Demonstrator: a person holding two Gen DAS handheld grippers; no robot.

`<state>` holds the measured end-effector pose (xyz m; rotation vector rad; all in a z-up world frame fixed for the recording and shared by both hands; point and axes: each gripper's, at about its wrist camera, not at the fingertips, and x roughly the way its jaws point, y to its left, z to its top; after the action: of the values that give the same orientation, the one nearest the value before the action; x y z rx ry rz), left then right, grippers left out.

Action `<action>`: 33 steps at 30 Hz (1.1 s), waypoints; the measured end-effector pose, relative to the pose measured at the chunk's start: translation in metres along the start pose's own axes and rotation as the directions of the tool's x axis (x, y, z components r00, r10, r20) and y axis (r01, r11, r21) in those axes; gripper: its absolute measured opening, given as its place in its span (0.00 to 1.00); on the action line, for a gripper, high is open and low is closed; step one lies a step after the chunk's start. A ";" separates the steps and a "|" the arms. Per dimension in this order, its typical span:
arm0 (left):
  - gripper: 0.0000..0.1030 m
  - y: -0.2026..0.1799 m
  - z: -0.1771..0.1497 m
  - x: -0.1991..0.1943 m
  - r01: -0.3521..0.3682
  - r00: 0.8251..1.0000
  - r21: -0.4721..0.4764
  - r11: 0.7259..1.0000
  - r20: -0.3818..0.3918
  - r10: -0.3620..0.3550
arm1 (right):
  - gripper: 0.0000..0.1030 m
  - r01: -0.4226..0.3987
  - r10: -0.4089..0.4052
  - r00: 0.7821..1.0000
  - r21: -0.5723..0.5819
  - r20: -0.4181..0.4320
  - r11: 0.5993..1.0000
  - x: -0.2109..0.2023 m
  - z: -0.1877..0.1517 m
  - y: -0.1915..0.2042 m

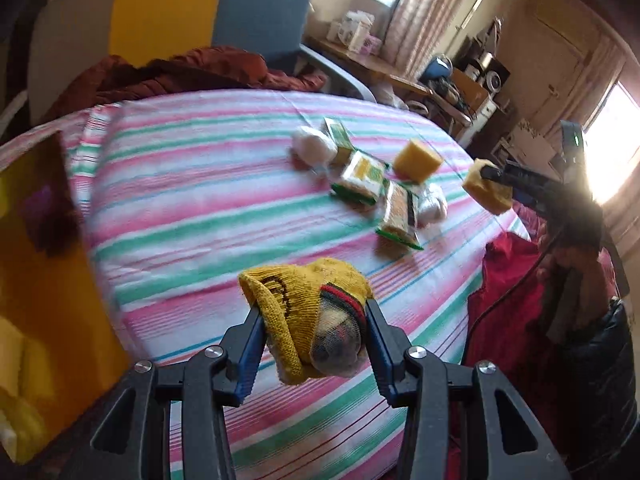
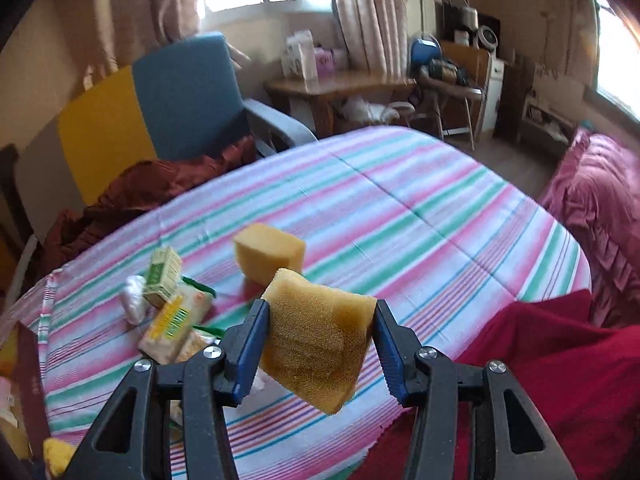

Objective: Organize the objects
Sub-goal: 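Carry the sock ball and sponge to the gold tray and release them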

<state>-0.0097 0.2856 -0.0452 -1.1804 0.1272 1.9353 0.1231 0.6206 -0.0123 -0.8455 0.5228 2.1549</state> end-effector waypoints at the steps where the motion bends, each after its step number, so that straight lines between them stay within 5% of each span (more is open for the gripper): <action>1: 0.46 0.006 0.000 -0.008 -0.004 1.000 -0.013 1.000 0.016 0.004 | 0.51 -0.009 0.009 1.000 -0.004 0.011 1.000 -0.001 0.000 0.004; 13: 0.46 0.091 -0.011 -0.086 -0.081 0.979 -0.228 0.970 0.163 0.120 | 0.51 -0.209 0.219 0.975 -0.192 0.034 0.959 -0.046 -0.018 0.084; 22: 0.46 0.139 -0.041 -0.126 -0.095 0.960 -0.351 0.931 0.215 0.179 | 0.51 -0.468 0.465 0.879 -0.370 -0.102 0.803 -0.078 -0.060 0.206; 33: 0.46 0.168 -0.081 -0.156 -0.144 0.946 -0.408 0.901 0.211 0.247 | 0.51 -0.619 0.567 0.780 -0.464 -0.266 0.633 -0.095 -0.115 0.297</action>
<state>-0.0405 0.0451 -0.0231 -1.1839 -0.3029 2.3521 -0.0109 0.3167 0.0037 -1.2041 0.2566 2.9742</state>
